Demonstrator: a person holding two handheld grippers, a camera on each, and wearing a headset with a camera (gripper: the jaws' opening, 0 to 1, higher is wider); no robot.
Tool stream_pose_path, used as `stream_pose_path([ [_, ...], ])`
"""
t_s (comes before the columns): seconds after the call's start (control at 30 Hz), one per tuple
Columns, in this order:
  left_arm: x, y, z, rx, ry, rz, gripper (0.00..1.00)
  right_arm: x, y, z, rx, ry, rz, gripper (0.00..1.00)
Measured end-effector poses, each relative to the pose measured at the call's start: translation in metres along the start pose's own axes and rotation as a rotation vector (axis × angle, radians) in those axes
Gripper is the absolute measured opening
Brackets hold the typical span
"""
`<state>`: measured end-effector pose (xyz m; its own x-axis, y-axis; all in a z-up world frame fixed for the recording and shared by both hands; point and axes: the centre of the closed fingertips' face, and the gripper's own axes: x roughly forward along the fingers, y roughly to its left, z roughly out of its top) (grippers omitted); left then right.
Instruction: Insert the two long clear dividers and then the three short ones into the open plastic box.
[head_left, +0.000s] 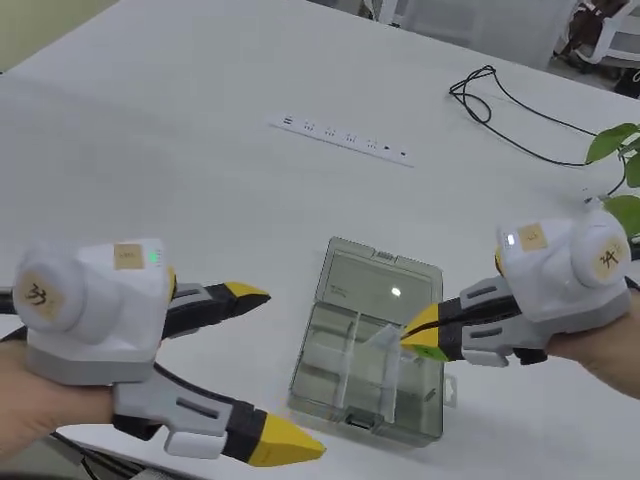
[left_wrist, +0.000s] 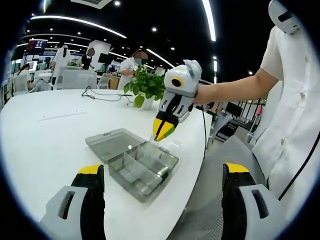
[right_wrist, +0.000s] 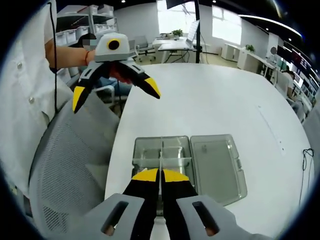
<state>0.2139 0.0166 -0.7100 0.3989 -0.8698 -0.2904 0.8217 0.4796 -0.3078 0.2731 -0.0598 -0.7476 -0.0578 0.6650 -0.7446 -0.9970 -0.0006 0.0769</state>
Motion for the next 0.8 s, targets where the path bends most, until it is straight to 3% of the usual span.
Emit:
stream_pose_path([
  [0.63, 0.002, 0.001, -0.002, -0.02, -0.002, 0.001, 1.0, 0.009, -0.001, -0.007, 0.011, -0.009, 0.008, 0.03],
  [0.8, 0.003, 0.001, -0.002, -0.023, -0.005, 0.0, 0.99, 0.013, 0.002, -0.006, -0.028, -0.001, 0.005, 0.03],
])
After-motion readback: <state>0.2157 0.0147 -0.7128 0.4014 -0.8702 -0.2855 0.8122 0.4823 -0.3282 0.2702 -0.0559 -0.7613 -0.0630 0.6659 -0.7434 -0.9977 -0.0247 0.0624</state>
